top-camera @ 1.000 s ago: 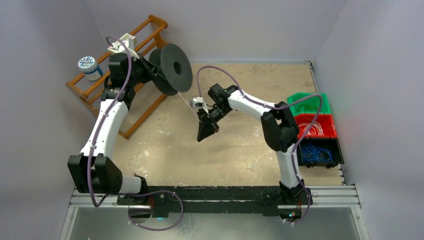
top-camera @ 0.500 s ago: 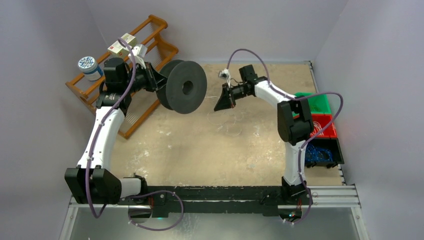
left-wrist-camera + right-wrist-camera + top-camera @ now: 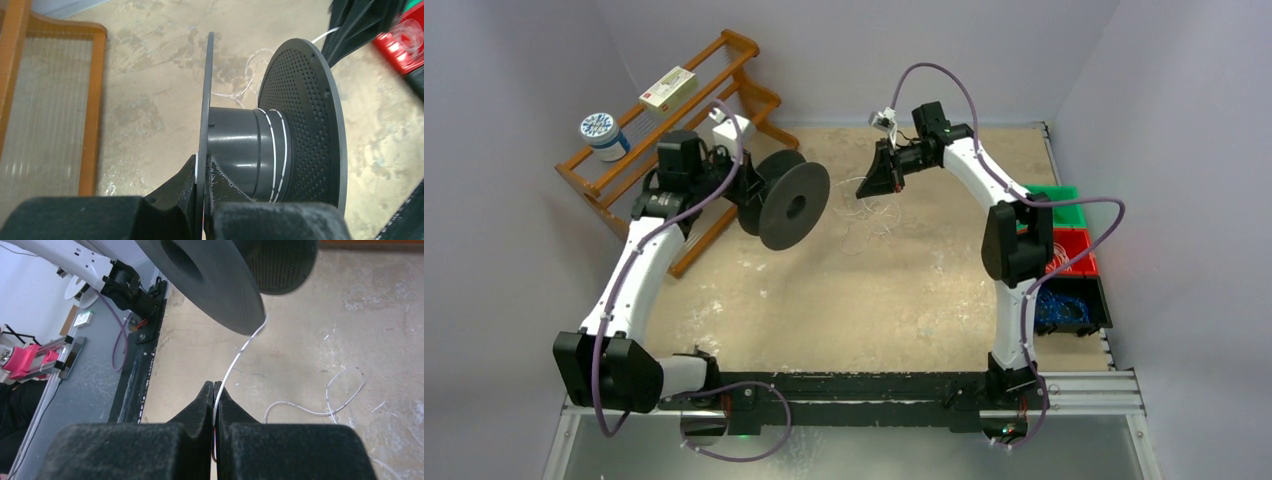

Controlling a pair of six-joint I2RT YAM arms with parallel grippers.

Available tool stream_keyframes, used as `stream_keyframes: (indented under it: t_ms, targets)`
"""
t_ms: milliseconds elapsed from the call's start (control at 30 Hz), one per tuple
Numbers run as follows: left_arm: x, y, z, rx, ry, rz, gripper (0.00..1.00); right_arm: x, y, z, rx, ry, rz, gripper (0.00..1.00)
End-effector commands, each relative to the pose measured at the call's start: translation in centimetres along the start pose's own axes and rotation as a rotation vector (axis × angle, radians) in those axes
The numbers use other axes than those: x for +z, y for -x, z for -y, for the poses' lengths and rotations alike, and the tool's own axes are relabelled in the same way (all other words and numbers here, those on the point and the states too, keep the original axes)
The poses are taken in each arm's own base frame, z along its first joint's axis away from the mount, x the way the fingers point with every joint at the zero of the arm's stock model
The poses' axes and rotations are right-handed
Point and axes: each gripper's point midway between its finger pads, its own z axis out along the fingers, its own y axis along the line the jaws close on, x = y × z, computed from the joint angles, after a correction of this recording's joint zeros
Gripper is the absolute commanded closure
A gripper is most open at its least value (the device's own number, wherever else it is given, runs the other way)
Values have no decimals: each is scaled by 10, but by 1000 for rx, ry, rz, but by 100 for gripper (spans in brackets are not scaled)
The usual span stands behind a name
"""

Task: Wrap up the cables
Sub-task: Wrap the cable around the cable reel.

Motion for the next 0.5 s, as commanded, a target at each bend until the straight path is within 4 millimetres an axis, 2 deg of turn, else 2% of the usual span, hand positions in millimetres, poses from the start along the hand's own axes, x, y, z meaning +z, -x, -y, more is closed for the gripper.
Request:
stream_keyframes:
  t_ms: [0, 200, 367, 467]
  targets:
    - [12, 1, -7, 169, 149, 18, 100, -1, 21, -29, -39, 67, 30, 100]
    - [36, -11, 9, 200, 124, -13, 100, -1, 40, -42, -67, 90, 51, 100]
    - [49, -19, 5, 228, 212, -45, 100, 0, 57, -48, -108, 80, 62, 100]
    - [56, -23, -2, 228, 307, -58, 100, 12, 62, -58, -140, 91, 52, 100]
